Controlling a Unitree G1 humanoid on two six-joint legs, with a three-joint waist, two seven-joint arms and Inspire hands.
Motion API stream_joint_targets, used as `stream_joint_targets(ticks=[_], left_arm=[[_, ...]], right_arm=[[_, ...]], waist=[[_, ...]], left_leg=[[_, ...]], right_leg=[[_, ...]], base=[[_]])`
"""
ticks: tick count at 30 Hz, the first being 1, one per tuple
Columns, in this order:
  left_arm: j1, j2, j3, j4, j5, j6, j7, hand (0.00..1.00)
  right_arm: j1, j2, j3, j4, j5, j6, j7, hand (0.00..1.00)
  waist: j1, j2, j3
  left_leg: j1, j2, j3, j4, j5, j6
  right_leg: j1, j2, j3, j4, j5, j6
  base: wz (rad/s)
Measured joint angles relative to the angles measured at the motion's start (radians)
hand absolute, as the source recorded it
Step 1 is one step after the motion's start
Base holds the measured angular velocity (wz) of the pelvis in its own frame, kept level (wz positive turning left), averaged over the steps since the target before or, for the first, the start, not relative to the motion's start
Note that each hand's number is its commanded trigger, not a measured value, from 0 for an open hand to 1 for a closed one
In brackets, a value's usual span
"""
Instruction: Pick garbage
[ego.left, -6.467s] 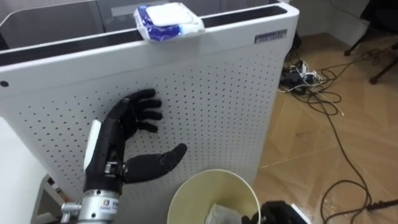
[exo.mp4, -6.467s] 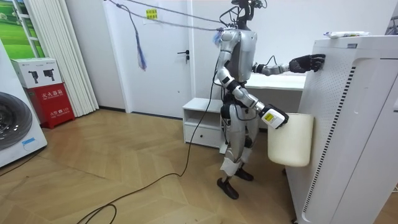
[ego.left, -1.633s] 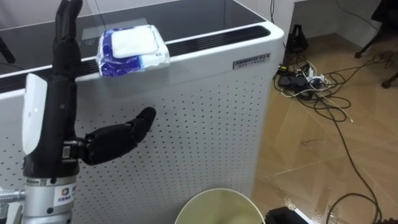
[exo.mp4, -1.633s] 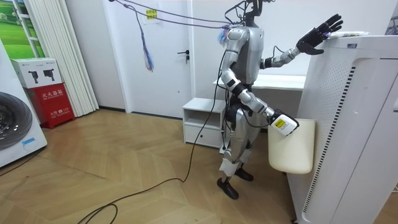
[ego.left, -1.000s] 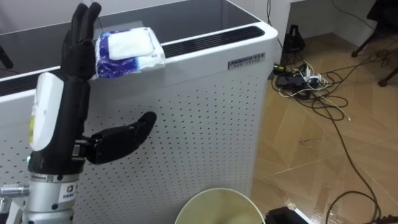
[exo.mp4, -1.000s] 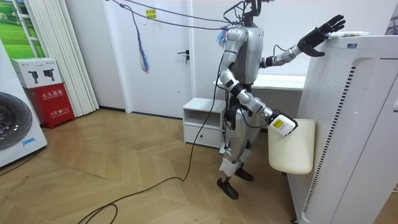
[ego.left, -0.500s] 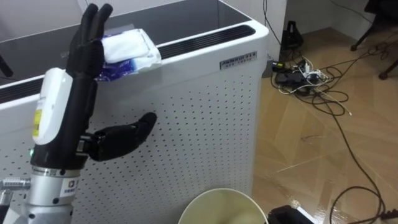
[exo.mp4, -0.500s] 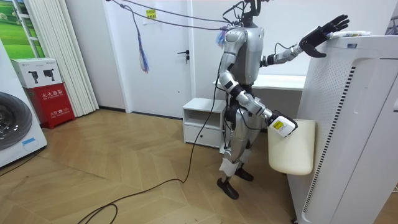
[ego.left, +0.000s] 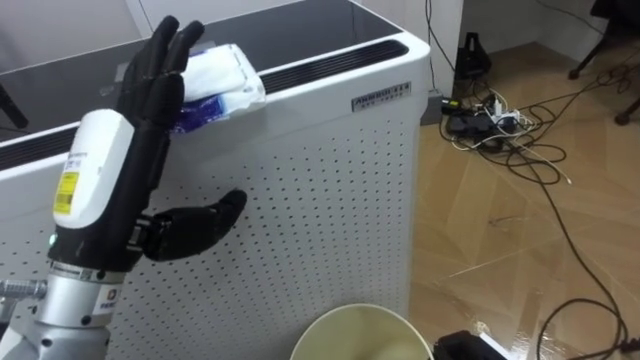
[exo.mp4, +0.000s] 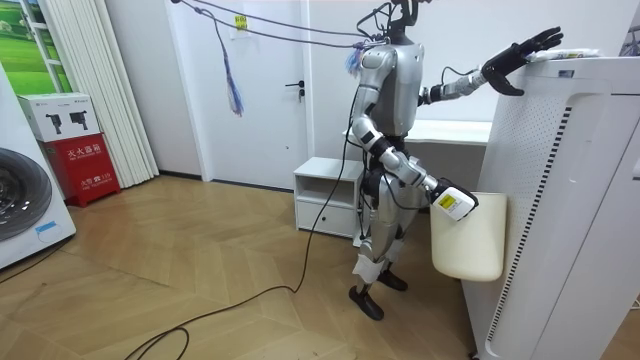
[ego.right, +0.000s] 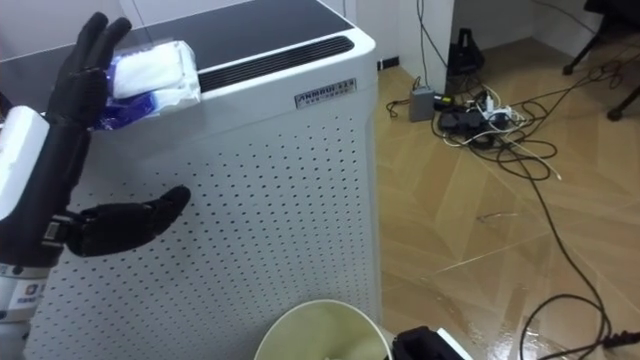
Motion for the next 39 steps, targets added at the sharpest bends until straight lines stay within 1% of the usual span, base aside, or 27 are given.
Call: stream_joint_targets(ticks=[1, 2, 3, 4, 5, 8, 11, 12, 13, 15, 19, 21, 23, 26, 31, 35, 37, 39], left_arm=[[0.000, 0.002, 0.000, -0.002, 0.004, 0.003, -0.004, 0.12], [-0.001, 0.010, 0.000, -0.003, 0.022, 0.008, -0.011, 0.33], [-0.001, 0.019, 0.000, -0.003, 0.036, 0.011, -0.015, 0.62], [-0.001, 0.021, 0.000, -0.003, 0.044, 0.014, -0.015, 0.67], [-0.002, 0.022, 0.000, -0.003, 0.060, 0.020, -0.016, 1.00], [-0.004, 0.022, -0.001, -0.003, 0.068, 0.032, -0.028, 1.00], [-0.013, 0.021, -0.003, -0.003, 0.079, 0.051, -0.040, 1.00], [-0.037, 0.019, -0.001, -0.003, 0.079, 0.068, -0.039, 1.00], [-0.048, 0.020, -0.001, -0.001, 0.078, 0.074, -0.044, 1.00], [-0.063, 0.019, 0.002, -0.006, 0.075, 0.087, -0.051, 1.00], [-0.083, 0.018, 0.005, -0.007, 0.072, 0.091, -0.051, 1.00], [-0.096, 0.015, 0.007, -0.010, 0.053, 0.098, -0.051, 1.00], [-0.098, 0.015, 0.010, -0.012, 0.052, 0.100, -0.051, 1.00], [-0.116, 0.015, 0.012, -0.015, 0.052, 0.106, -0.051, 1.00], [-0.123, 0.015, 0.012, -0.016, 0.050, 0.108, -0.052, 1.00], [-0.130, 0.015, 0.015, -0.016, 0.047, 0.116, -0.052, 1.00], [-0.127, 0.015, 0.016, -0.016, 0.006, 0.116, -0.052, 1.00], [-0.131, 0.015, 0.017, -0.014, -0.083, 0.127, -0.055, 1.00]], right_arm=[[0.000, 0.001, 0.000, 0.000, 0.000, 0.000, 0.000, 1.00], [0.000, 0.001, 0.000, 0.000, 0.000, 0.002, 0.000, 1.00], [0.000, 0.001, 0.000, 0.000, -0.001, 0.003, 0.000, 1.00], [0.000, 0.001, 0.000, 0.000, -0.003, 0.003, 0.000, 1.00], [0.000, 0.001, 0.000, 0.000, -0.005, 0.004, 0.000, 1.00], [0.000, 0.001, 0.000, 0.000, -0.005, 0.008, 0.000, 1.00], [-0.001, 0.001, 0.000, -0.001, -0.005, 0.024, 0.001, 1.00], [-0.001, 0.001, 0.000, -0.001, -0.005, 0.029, 0.001, 1.00], [-0.001, 0.001, 0.000, -0.001, -0.005, 0.029, 0.001, 1.00], [-0.001, 0.001, 0.000, -0.002, -0.005, 0.031, 0.000, 1.00], [-0.001, 0.000, 0.000, -0.008, -0.005, 0.045, 0.000, 1.00], [-0.001, 0.000, 0.000, -0.010, -0.005, 0.051, -0.001, 1.00], [-0.001, -0.001, 0.000, -0.010, -0.005, 0.051, -0.001, 1.00], [-0.001, -0.001, 0.000, -0.010, -0.005, 0.052, -0.001, 1.00], [-0.001, -0.001, -0.001, -0.010, -0.005, 0.055, -0.002, 1.00], [-0.001, -0.001, -0.001, -0.011, -0.005, 0.062, -0.002, 1.00], [-0.001, -0.001, -0.001, -0.011, -0.005, 0.063, -0.002, 1.00], [-0.002, 0.000, -0.001, -0.015, -0.005, 0.071, -0.010, 1.00]], waist=[[0.000, 0.000, 0.0000], [0.000, -0.001, 0.0003], [-0.003, -0.001, 0.0006], [-0.004, -0.001, 0.0007], [-0.005, -0.004, 0.0024], [-0.006, -0.008, 0.0056], [-0.006, -0.006, 0.0038], [-0.005, -0.005, 0.0032], [-0.005, -0.004, 0.0027], [-0.003, 0.000, -0.0010], [-0.003, 0.003, -0.0033], [-0.003, 0.004, -0.0066], [-0.003, 0.006, -0.0079], [-0.003, 0.006, -0.0081], [-0.003, 0.006, -0.0082], [-0.005, 0.006, -0.0083], [-0.004, 0.006, -0.0083], [-0.005, 0.006, -0.0083]], left_leg=[[0.000, 0.002, 0.000, 0.000, 0.000, 0.000], [0.001, 0.003, 0.000, 0.000, 0.000, 0.000], [0.002, 0.004, 0.000, 0.000, 0.000, 0.000], [0.002, 0.003, 0.000, 0.000, 0.000, 0.000], [0.003, 0.003, 0.001, 0.000, 0.000, 0.000], [0.006, 0.004, 0.002, 0.000, 0.000, 0.000], [0.006, 0.005, 0.002, 0.000, 0.000, 0.000], [0.006, 0.005, 0.002, 0.000, 0.000, 0.000], [0.006, 0.005, 0.003, 0.000, 0.000, 0.000], [0.006, 0.005, 0.010, 0.000, 0.000, 0.000], [0.006, 0.006, 0.014, 0.000, 0.000, 0.000], [0.006, 0.006, 0.016, 0.000, 0.000, 0.000], [0.008, 0.006, 0.018, -0.001, 0.000, 0.000], [0.009, 0.007, 0.021, -0.002, 0.000, 0.000], [0.013, 0.007, 0.025, -0.004, 0.000, 0.000], [0.014, 0.007, 0.027, -0.004, 0.000, 0.000], [0.015, 0.006, 0.027, -0.005, 0.000, 0.000], [0.014, 0.006, 0.026, -0.006, 0.000, 0.000]], right_leg=[[0.000, 0.000, 0.001, 0.000, 0.000, 0.000], [0.000, 0.000, 0.002, 0.001, 0.000, 0.000], [0.001, 0.000, 0.003, 0.001, 0.000, 0.000], [0.002, 0.000, 0.004, 0.001, 0.000, 0.000], [0.002, 0.000, 0.004, 0.002, 0.000, 0.000], [0.006, 0.000, 0.004, 0.002, 0.000, 0.000], [0.006, 0.001, 0.004, 0.003, 0.000, 0.000], [0.006, 0.002, 0.004, 0.003, 0.000, 0.000], [0.006, 0.002, 0.004, 0.003, 0.000, 0.000], [0.002, 0.001, 0.011, 0.004, 0.000, 0.000], [0.001, 0.001, 0.013, 0.005, 0.000, 0.000], [0.001, 0.001, 0.013, 0.004, 0.000, 0.000], [0.001, 0.000, 0.013, 0.004, 0.000, 0.000], [0.001, 0.000, 0.013, 0.004, 0.000, 0.000], [0.003, -0.001, 0.014, 0.004, 0.000, 0.000], [0.003, -0.001, 0.016, 0.003, 0.000, 0.000], [0.003, -0.001, 0.015, 0.003, 0.000, 0.000], [0.002, -0.001, 0.016, 0.003, 0.000, 0.000]], base=[[0.00], [0.00], [0.00], [0.00], [0.00], [0.00], [0.00], [0.00], [-0.03], [-0.07], [-0.03], [0.00], [0.00], [-0.01], [-0.02], [0.00], [0.00], [0.00]])
